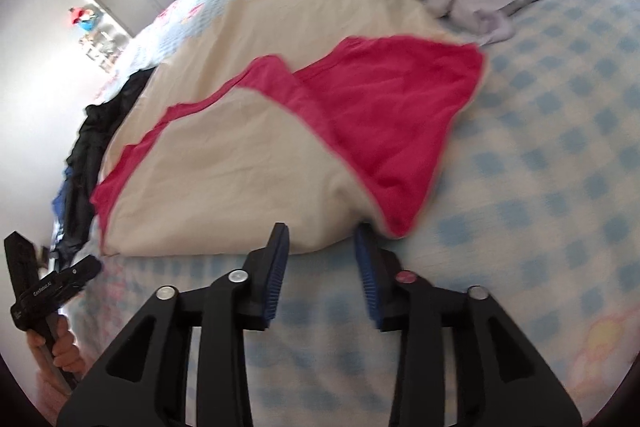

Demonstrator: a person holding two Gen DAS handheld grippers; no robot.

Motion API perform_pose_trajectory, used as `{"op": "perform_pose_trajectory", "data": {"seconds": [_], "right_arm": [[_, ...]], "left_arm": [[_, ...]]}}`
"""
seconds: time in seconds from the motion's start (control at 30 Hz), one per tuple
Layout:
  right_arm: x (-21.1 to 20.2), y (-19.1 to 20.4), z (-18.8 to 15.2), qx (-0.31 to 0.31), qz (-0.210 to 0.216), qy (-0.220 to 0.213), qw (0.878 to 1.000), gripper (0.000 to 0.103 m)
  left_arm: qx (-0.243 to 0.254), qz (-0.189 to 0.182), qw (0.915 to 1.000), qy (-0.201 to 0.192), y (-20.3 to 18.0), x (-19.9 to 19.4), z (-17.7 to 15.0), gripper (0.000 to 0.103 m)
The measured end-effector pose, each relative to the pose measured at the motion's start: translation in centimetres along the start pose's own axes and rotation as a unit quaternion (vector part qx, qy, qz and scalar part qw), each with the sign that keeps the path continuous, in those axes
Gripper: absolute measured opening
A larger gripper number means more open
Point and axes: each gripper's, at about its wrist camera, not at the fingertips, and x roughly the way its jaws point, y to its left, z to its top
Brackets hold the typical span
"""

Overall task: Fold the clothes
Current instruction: 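Move both open grippers to the folded pink-trimmed edge of the shirt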

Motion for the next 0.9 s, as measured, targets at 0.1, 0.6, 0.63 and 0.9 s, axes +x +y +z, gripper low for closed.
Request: {"op": "perform_pose_trajectory", "data": {"seconds": [0.1, 0.6, 0.63, 0.9], "right_arm": [[0.4, 0.5, 0.0, -0.005, -0.017, 0.003, 1.000, 0.037], [-0.4, 0.2, 0.2, 0.002, -0.020, 0.006, 1.000, 0.036], [-0.1, 0.4, 0.3, 0.001, -0.022, 0.007, 1.000, 0.036], [0.5, 0.6, 0.9, 0.012, -0.038, 0.005, 0.999, 0.032]], "left_arm": [[-0.007, -0.002, 0.9998, 0.018, -0.7, 2.4, 0.3, 0.043], [-0.083, 0.018, 0.9963, -0.011, 3.9, 0.3, 0.7, 0.042], [-0.073, 0.026, 0.9970, -0.010, 3.5, 0.6, 0.9, 0.043], [-0.067, 0.046, 0.9962, -0.031, 1.5, 3.1, 2.2, 0.033]]}}
